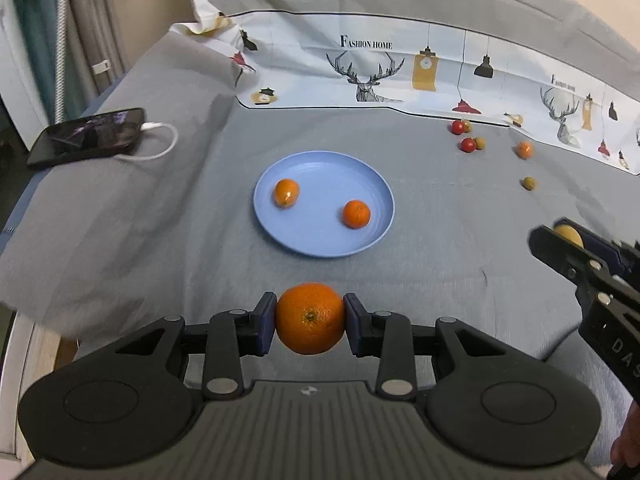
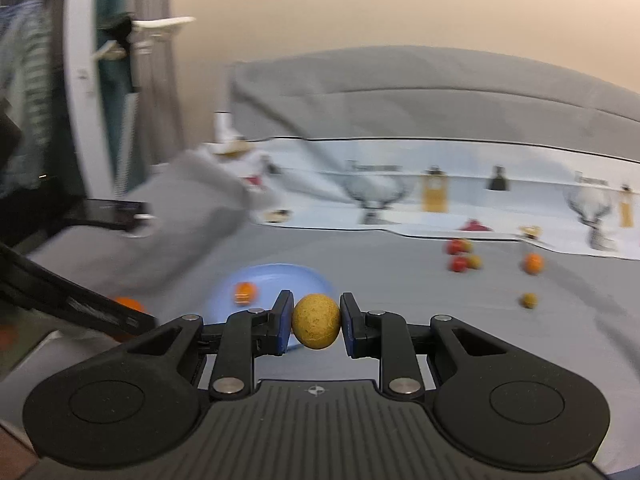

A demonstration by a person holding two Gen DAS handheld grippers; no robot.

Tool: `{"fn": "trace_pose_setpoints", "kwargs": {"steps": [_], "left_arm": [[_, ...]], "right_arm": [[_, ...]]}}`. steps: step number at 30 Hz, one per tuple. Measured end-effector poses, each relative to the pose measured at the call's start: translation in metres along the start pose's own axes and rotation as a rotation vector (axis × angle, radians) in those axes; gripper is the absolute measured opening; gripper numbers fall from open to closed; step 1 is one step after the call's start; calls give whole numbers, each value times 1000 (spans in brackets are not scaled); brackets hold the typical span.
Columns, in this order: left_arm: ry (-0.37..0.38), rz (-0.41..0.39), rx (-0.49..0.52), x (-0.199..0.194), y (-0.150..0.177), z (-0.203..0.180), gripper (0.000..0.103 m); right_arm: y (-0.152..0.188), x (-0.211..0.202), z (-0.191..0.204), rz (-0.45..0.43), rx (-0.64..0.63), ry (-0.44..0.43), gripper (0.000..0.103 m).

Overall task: Organize fruits
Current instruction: 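Carry the orange and yellow fruit in both tools over the blue plate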

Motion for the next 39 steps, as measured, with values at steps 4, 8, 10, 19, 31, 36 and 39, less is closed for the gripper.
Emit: {"fn": "trace_pose_setpoints", "kwargs": {"steps": [4, 8, 10, 19, 31, 36, 39], "left_arm": [[26, -28, -21, -11, 15, 10, 39], [47, -65, -44, -21, 19, 20, 39], [53, -82, -47, -25, 19, 22, 39], [72, -111, -60, -30, 20, 30, 39], [80, -98, -68, -22, 17, 34, 39], [80, -82, -80, -14, 11, 38, 39], [78, -72, -89, -5, 4, 41, 39]], "right_arm": [[-3, -16, 31, 41, -19, -66, 26], [1, -25, 59, 60, -80, -78, 26], [2, -28, 70, 57, -125, -67, 26], [3, -28, 85, 67, -179, -38, 26], [2, -17, 84, 95, -186, -35, 26], [2, -8, 84, 113, -184, -38, 26], [1, -1, 82, 122, -185, -34, 26]]}}
Point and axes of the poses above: each gripper's, at about its wrist camera, not at the fingertips, and x roughly the way its jaws point, z to its left, y to its underside, the point moved 2 cm from there along x, roughly the way its jaws point, and after that the axes turned 9 degrees about z, right-handed, at the moved point
